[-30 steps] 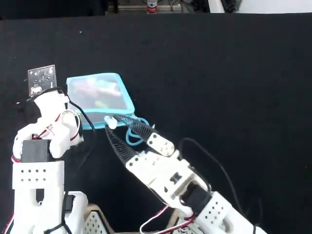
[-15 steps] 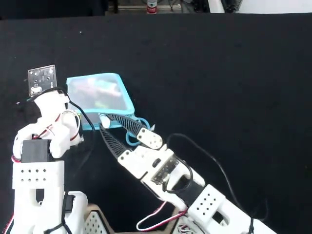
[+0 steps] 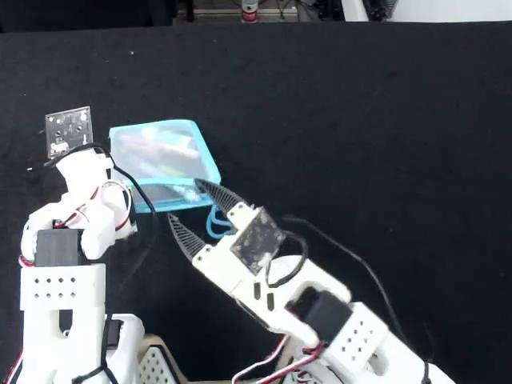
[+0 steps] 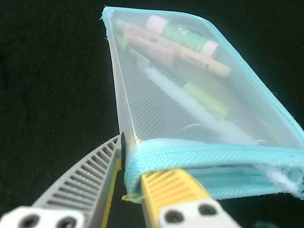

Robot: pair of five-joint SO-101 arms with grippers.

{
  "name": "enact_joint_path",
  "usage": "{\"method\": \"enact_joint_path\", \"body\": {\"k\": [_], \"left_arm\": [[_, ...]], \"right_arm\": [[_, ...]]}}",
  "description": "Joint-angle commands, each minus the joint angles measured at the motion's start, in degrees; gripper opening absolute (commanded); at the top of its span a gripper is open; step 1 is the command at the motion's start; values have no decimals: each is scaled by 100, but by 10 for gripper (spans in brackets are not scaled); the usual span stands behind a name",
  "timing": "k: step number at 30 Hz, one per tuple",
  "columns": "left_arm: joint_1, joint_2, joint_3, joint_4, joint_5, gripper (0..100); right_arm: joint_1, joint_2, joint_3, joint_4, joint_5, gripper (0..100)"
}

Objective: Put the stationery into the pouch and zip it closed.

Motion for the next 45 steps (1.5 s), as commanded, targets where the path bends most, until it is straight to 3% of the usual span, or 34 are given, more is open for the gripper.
{"method": "enact_joint_path", "body": {"k": [1, 6, 12, 21, 25, 35, 45], "left_arm": [[13, -44, -48, 9, -18, 29], [13, -44, -31, 9, -18, 29], [13, -44, -22, 9, -18, 29], [13, -44, -40, 9, -18, 29], [13, -44, -48, 9, -18, 29], [13, -44, -57, 9, -18, 29], [13, -44, -57, 9, -18, 29]], "right_arm": [[-35, -101, -1244, 774, -114, 214], [651, -110, -2044, 1556, -114, 214], [1978, -66, -1578, 2075, -220, 214], [1530, -66, -629, 2462, -88, 214], [1108, -92, -303, 2479, 607, 214], [1248, -57, 1059, 255, 765, 214], [1618, -48, 1226, -123, 765, 214]]}}
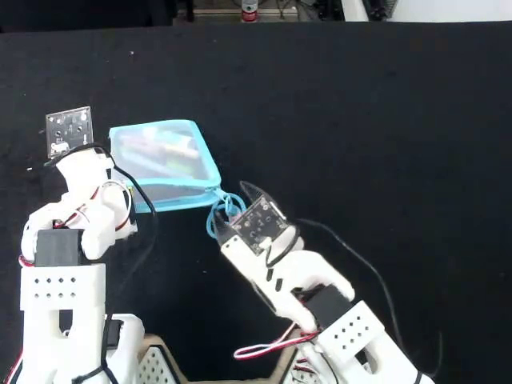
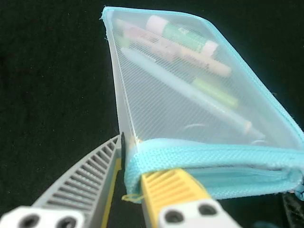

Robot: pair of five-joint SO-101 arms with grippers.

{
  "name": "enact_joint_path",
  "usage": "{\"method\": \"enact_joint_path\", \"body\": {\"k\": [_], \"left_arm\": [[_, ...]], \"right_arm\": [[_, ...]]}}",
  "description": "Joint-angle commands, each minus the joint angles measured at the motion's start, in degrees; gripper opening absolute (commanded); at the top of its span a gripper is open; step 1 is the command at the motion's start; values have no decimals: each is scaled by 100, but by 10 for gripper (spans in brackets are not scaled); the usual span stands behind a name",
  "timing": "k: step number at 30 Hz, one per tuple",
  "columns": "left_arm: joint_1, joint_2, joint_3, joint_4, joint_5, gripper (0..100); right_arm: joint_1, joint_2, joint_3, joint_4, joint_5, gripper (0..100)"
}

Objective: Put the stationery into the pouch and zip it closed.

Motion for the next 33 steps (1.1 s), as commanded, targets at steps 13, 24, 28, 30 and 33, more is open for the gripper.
{"method": "enact_joint_path", "body": {"k": [13, 24, 28, 30, 33], "left_arm": [[22, -44, -57, 9, -18, 29], [22, -44, -48, 9, -18, 29], [40, -44, -48, 9, -18, 29], [48, -44, -40, 0, -18, 29], [57, -44, -57, -26, -18, 29]], "right_arm": [[396, -4, -13, -132, 62, 83], [563, -57, -119, -105, 62, 11], [1090, -57, -558, 308, 62, 11], [1099, -57, -743, 598, 62, 11], [835, -57, -831, 774, 70, 11]]}}
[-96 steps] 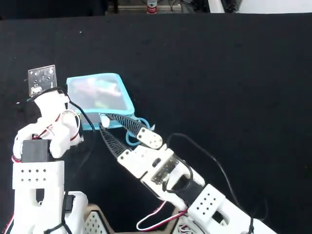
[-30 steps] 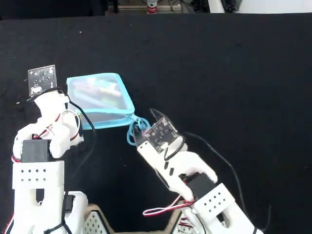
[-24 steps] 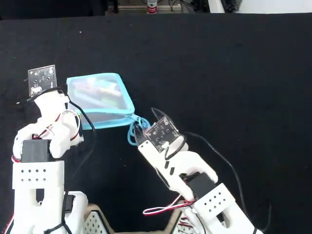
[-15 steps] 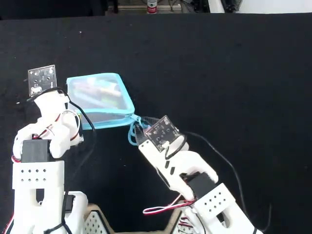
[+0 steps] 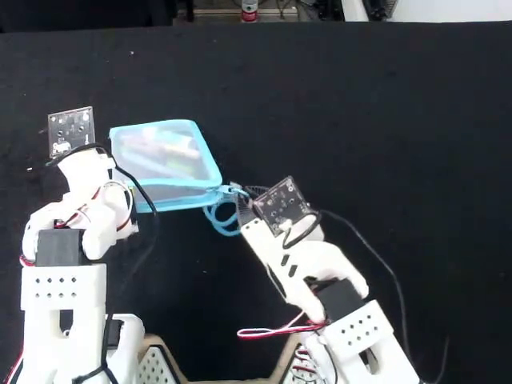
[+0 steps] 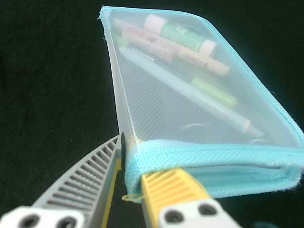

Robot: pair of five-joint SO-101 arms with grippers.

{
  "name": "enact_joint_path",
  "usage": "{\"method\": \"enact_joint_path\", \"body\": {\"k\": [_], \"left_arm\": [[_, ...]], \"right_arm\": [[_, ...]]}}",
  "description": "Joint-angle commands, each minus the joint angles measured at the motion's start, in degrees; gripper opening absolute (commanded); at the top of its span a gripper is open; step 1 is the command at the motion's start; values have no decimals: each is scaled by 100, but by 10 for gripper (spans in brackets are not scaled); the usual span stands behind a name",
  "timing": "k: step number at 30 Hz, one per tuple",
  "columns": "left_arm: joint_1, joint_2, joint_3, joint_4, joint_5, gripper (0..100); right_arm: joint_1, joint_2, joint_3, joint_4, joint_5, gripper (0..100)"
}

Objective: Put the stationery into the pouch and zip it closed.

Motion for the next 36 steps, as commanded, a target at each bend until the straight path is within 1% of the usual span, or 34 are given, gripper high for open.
{"method": "enact_joint_path", "body": {"k": [1, 5, 7, 10, 17, 19, 23, 27, 29, 34, 36], "left_arm": [[31, -44, -66, -35, -18, 29], [31, -44, -127, -18, -18, 29], [31, -44, -163, -35, -18, 29], [31, -44, -295, 9, -18, 29], [40, -44, -347, 35, 26, 29], [48, -44, -435, 132, 35, 29], [48, -44, -813, 501, 35, 29], [48, -44, -743, 501, 35, 29], [40, -44, -646, 431, 35, 29], [40, -44, -435, 290, 35, 29], [40, -44, -453, 299, 35, 29]], "right_arm": [[-193, -57, -426, 237, 62, 11], [-466, -13, -453, 220, 264, 11], [-492, -22, -505, 202, 448, 11], [-475, -4, -831, 264, 510, 11], [-484, 31, -2167, 1327, 501, 11], [-501, 207, -2396, 1495, 501, 11], [-501, 901, -2571, 1495, 501, 11], [-686, 1692, -2897, 1556, 501, 11], [-782, 1921, -3046, 1802, 501, 15], [-932, 1675, -3108, 2716, 536, 15], [-1055, 1525, -2800, 2760, 554, 15]]}}
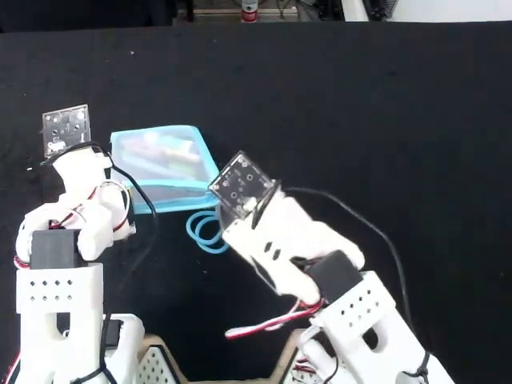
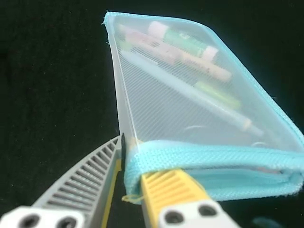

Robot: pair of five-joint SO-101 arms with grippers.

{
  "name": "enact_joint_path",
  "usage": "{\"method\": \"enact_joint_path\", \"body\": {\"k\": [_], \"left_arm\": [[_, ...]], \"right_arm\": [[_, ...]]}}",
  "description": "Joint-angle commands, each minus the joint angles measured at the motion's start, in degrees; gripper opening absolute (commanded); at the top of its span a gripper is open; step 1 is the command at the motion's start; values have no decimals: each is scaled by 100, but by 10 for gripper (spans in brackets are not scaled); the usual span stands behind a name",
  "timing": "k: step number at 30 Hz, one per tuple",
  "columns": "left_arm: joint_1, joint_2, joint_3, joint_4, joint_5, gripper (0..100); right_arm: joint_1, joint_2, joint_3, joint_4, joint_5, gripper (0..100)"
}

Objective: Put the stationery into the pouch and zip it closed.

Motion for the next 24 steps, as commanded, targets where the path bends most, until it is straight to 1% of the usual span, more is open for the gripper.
{"method": "enact_joint_path", "body": {"k": [1, 4, 5, 7, 9, 11, 15, 20, 22, 24], "left_arm": [[66, -44, -110, -97, 26, 29], [75, -44, -110, -97, 26, 29], [75, -44, -101, -97, 26, 29], [75, -44, -75, -97, 26, 29], [75, -44, -66, -97, 26, 29], [75, -44, -66, -97, 26, 29], [75, -44, -66, -97, 26, 29], [75, -44, -66, -97, 18, 29], [75, -44, -66, -97, 18, 29], [75, -44, -66, -97, 18, 29]], "right_arm": [[-325, -347, 224, 132, 62, 15], [-484, -514, 857, -431, 26, 28], [-484, -567, 1015, -554, 26, 55], [-466, -646, 1200, -668, 18, 142], [-466, -734, 1279, -651, 18, 233], [-466, -866, 1314, -527, 18, 289], [-475, -1376, 1332, -62, 18, 300], [-457, -2448, 1402, 475, 62, 300], [-457, -2844, 1701, 334, 62, 300], [-457, -3116, 2167, -79, 62, 300]]}}
